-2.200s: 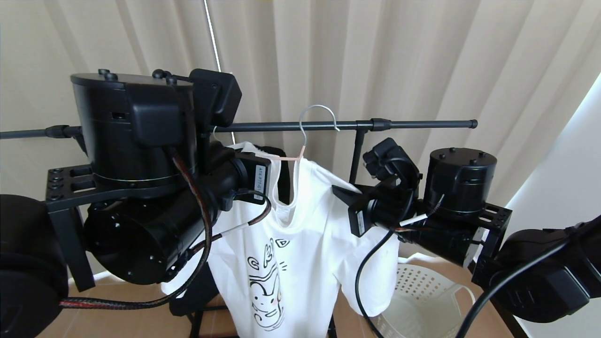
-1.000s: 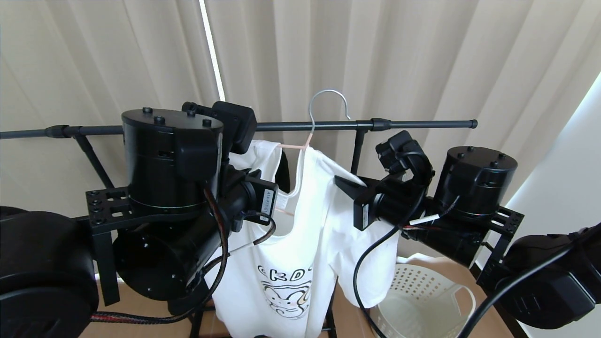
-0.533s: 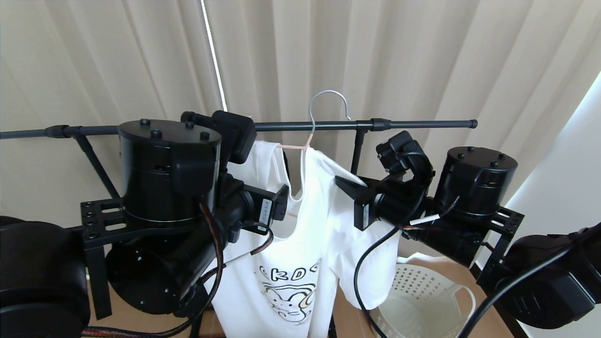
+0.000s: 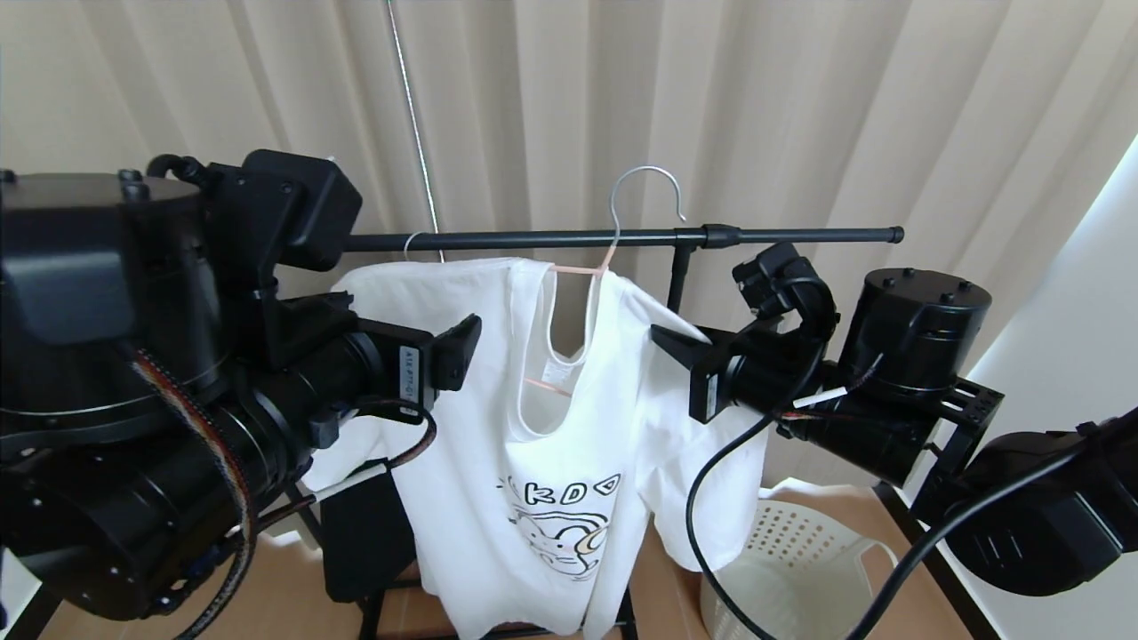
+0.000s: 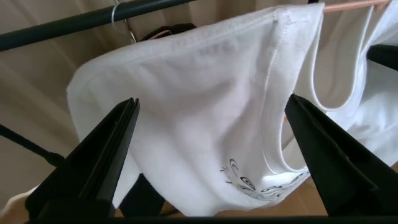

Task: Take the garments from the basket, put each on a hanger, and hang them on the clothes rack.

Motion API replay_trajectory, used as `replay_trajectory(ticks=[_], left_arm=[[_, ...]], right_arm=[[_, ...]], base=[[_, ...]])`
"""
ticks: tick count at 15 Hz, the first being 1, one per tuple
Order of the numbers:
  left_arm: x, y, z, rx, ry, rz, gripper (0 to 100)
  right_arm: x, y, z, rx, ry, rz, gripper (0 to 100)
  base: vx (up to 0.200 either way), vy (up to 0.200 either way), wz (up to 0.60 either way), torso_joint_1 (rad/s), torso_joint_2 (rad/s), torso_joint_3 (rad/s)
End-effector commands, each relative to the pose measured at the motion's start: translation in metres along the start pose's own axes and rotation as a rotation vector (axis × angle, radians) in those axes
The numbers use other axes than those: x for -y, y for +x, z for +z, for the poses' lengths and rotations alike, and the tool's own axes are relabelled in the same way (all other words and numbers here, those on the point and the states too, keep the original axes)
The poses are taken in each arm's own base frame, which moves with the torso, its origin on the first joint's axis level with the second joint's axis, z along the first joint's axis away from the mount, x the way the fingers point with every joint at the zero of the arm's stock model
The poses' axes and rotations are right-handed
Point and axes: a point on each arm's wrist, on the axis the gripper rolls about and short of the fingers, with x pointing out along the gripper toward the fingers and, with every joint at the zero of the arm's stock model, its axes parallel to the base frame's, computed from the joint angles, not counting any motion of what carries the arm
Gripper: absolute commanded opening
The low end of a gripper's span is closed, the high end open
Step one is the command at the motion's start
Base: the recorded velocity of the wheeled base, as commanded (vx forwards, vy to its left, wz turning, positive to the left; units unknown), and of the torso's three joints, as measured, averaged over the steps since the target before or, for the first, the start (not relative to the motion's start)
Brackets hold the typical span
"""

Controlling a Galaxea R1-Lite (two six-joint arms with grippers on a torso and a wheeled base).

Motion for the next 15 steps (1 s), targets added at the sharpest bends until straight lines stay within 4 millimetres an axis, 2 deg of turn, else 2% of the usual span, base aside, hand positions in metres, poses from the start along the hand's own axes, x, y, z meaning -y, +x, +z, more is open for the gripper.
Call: replay_trajectory(ticks=[1,4,5,7,10,15], left_arm=[[-0.010,-0.007,0.006,0.028,-0.026,0.011,100],[-0.032,-0.006,-0.009,-0.005,-0.002,-0.019,100],[-0.050,-0.007,-0.025,-0.043,0.031,-0.053,100],[-0.065,-0.006,-0.045,-0.099,0.036,-0.096,100],[-0.066,0.002,-0.066,-0.186,0.054,-0.095,100],[-0.067,0.022,-0.083,-0.281,0.056,-0.061,100]], right_arm=[[0.008,-0.002,0.000,0.001,0.002,-0.011,0],[0.030,-0.007,-0.003,-0.005,-0.022,-0.001,0],[0.038,-0.010,-0.005,-0.009,-0.026,0.021,0],[0.047,-0.015,-0.008,-0.015,-0.048,0.045,0],[0.051,-0.020,-0.011,-0.023,-0.078,0.086,0],[0.052,-0.024,-0.012,0.019,-0.109,0.103,0]], base=[[0.000,0.000,0.00,0.000,0.00,0.000],[0.000,0.000,0.00,0.000,0.00,0.000],[0.000,0.000,0.00,0.000,0.00,0.000],[0.000,0.000,0.00,0.000,0.00,0.000],[0.000,0.000,0.00,0.000,0.00,0.000],[0.000,0.000,0.00,0.000,0.00,0.000]])
